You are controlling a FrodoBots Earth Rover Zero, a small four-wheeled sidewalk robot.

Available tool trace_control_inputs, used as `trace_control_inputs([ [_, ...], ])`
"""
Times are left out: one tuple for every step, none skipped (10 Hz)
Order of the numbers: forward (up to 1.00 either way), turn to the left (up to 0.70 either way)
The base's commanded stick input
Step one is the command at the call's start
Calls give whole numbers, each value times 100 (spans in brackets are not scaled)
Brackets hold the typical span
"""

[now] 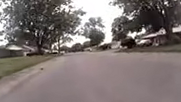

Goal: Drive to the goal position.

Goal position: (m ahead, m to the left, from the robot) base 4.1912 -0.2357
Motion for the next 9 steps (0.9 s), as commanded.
trace_control_inputs([
  [70,1],
  [70,1],
  [70,1],
  [70,1],
  [70,1],
  [70,1],
  [70,1],
  [70,1],
  [70,1],
])
